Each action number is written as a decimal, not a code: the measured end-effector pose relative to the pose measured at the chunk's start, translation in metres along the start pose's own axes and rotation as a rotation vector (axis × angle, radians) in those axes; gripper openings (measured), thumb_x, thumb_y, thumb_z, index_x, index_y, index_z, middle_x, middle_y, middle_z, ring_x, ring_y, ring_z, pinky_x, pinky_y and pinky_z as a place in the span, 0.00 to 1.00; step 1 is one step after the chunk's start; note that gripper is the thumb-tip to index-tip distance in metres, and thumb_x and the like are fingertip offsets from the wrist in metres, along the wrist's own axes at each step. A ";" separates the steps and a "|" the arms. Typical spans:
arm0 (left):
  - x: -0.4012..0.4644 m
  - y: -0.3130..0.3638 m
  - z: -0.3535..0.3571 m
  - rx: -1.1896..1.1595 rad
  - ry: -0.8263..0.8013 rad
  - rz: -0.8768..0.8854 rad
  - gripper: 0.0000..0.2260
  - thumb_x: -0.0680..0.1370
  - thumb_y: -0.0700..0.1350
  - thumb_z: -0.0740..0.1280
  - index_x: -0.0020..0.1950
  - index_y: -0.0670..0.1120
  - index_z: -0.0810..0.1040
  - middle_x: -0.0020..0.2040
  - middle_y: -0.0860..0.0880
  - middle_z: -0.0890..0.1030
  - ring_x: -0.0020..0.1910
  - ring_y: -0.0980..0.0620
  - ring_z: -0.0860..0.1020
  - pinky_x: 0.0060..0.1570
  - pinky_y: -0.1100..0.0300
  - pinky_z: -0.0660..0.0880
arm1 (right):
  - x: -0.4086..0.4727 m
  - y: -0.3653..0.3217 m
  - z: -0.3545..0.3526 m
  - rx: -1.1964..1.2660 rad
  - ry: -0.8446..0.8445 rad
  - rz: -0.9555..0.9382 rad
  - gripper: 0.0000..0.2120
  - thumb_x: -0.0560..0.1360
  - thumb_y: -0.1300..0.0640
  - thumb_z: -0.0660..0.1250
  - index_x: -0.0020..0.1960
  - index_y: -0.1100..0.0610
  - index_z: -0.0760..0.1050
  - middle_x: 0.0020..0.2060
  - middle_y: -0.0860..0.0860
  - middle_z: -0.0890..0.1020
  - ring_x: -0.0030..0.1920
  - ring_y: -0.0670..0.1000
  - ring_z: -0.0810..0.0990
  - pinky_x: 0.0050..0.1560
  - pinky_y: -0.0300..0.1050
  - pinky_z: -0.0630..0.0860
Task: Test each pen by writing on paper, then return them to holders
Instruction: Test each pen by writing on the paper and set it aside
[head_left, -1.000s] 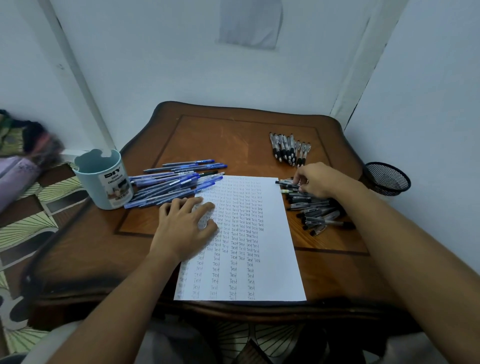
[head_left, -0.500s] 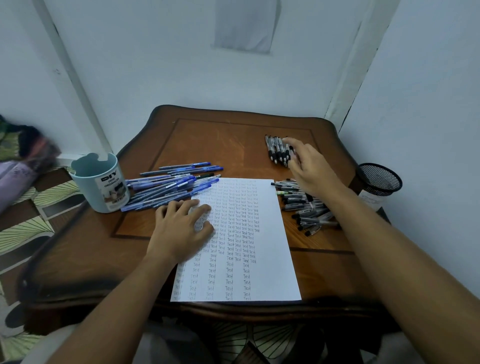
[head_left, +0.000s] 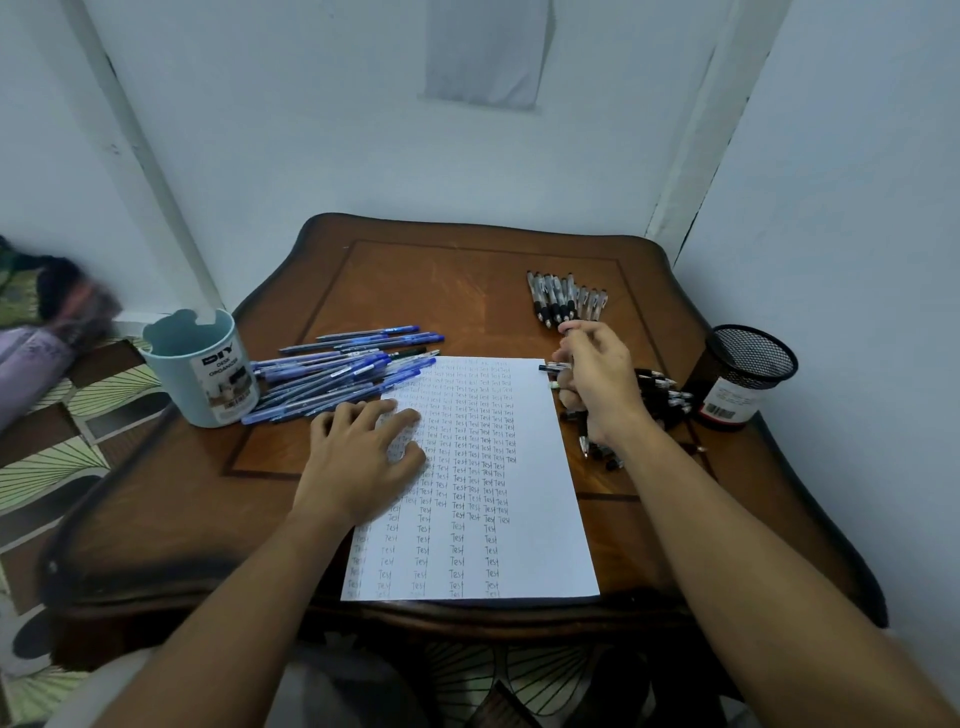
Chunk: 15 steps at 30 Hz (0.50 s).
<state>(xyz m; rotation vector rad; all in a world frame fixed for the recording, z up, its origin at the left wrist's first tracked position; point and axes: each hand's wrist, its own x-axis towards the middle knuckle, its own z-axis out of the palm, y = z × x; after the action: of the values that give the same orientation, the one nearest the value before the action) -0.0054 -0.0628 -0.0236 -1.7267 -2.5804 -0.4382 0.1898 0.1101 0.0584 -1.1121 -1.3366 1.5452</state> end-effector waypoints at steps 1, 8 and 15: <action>0.000 0.000 0.000 0.002 -0.004 0.000 0.27 0.74 0.65 0.47 0.69 0.62 0.69 0.73 0.57 0.68 0.68 0.52 0.62 0.69 0.46 0.55 | -0.002 0.001 0.001 0.078 -0.031 0.022 0.10 0.82 0.65 0.60 0.61 0.55 0.73 0.43 0.56 0.79 0.30 0.46 0.69 0.26 0.38 0.66; 0.001 0.001 -0.001 -0.004 -0.010 0.004 0.26 0.75 0.65 0.47 0.70 0.62 0.69 0.73 0.56 0.68 0.69 0.52 0.62 0.69 0.46 0.54 | -0.023 0.018 -0.005 -0.046 -0.157 -0.025 0.11 0.85 0.52 0.57 0.56 0.58 0.74 0.40 0.54 0.86 0.36 0.49 0.73 0.35 0.40 0.71; 0.000 0.001 -0.002 -0.002 -0.004 0.001 0.27 0.74 0.65 0.47 0.69 0.62 0.70 0.73 0.57 0.68 0.68 0.52 0.63 0.68 0.46 0.55 | -0.039 0.043 -0.015 -0.029 -0.283 -0.054 0.15 0.81 0.64 0.65 0.57 0.54 0.59 0.43 0.63 0.81 0.36 0.58 0.81 0.39 0.51 0.83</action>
<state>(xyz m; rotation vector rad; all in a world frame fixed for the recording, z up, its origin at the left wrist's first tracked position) -0.0050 -0.0628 -0.0216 -1.7307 -2.5823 -0.4376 0.2146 0.0721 0.0190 -0.8902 -1.5669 1.6938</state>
